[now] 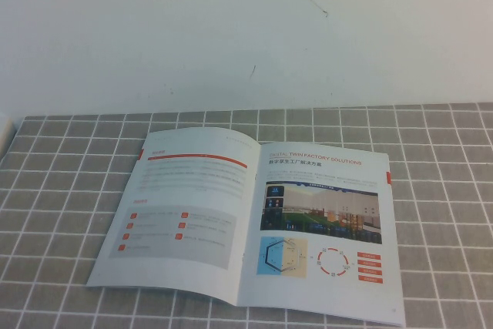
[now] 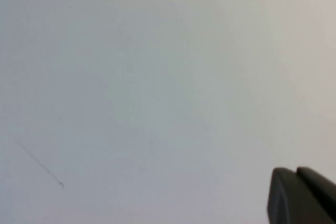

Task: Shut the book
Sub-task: 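Close the open booklet and leave it lying on the table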

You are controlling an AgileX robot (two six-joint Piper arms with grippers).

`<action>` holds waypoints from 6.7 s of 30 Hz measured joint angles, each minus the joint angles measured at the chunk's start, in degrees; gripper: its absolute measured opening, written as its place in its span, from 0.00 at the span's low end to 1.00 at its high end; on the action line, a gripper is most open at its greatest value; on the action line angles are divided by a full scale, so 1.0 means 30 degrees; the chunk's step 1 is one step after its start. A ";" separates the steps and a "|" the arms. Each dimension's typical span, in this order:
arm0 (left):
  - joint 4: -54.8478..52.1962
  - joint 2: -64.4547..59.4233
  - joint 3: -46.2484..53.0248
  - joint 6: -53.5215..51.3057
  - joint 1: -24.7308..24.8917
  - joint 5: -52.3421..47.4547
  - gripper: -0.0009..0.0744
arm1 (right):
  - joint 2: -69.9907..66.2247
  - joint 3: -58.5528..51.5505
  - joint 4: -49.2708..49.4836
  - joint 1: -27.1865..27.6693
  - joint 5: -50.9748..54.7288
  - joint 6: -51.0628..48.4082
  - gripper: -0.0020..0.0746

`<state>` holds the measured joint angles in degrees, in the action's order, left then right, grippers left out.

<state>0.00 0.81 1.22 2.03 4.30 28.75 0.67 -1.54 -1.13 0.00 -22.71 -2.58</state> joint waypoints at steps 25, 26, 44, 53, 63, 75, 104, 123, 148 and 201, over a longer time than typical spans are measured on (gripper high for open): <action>0.1830 -1.2826 -1.4929 -0.0678 0.0000 -2.2281 0.01 | -0.7806 1.1873 0.2306 0.0000 1.8430 -0.3656 0.02; 0.2161 -1.3617 -1.5252 -0.1108 0.0000 -2.2777 0.01 | -0.8594 1.2332 0.2746 0.0000 1.8843 -0.4275 0.02; 0.7892 -2.5780 -1.7788 -0.6471 0.0000 -2.2082 0.01 | -2.4572 1.6794 1.5097 -0.1305 2.0026 -1.7557 0.02; 0.7823 -3.0280 -2.0239 -0.6922 -0.1201 -2.2009 0.01 | -3.1275 1.7982 1.5714 -0.5359 1.6671 -1.7635 0.02; 0.7823 -3.3317 -2.1173 -0.6946 -0.2143 -2.1099 0.01 | -3.5695 1.8053 1.6061 -0.6330 1.3835 -1.7602 0.02; 0.7945 -3.5790 -2.2098 -0.7046 -0.2104 -2.0241 0.01 | -3.6558 1.8337 1.6464 -0.6330 1.3761 -1.7888 0.02; 0.5921 -3.6665 -2.2320 -0.6308 -0.1506 -1.8168 0.01 | -3.6573 1.8407 1.6464 -0.6330 1.3964 -1.7972 0.02; 1.0192 -3.6969 -2.2482 -0.7216 0.2884 -1.8520 0.01 | -3.6573 1.8407 1.6464 -0.6330 1.3996 -1.8039 0.02; 0.9544 -2.8175 -2.2096 -1.0476 0.5157 -1.9459 0.01 | -2.6930 1.8217 1.2953 -0.2194 1.7300 -1.8187 0.02; 0.4444 -0.8291 -0.7031 -0.5244 0.3231 -1.6210 0.01 | -0.8937 0.7994 0.8546 -0.2152 2.0090 -1.0904 0.02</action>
<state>13.33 -24.07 -19.87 -13.70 13.99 -19.88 -26.14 22.44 24.51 -6.46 37.55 -35.29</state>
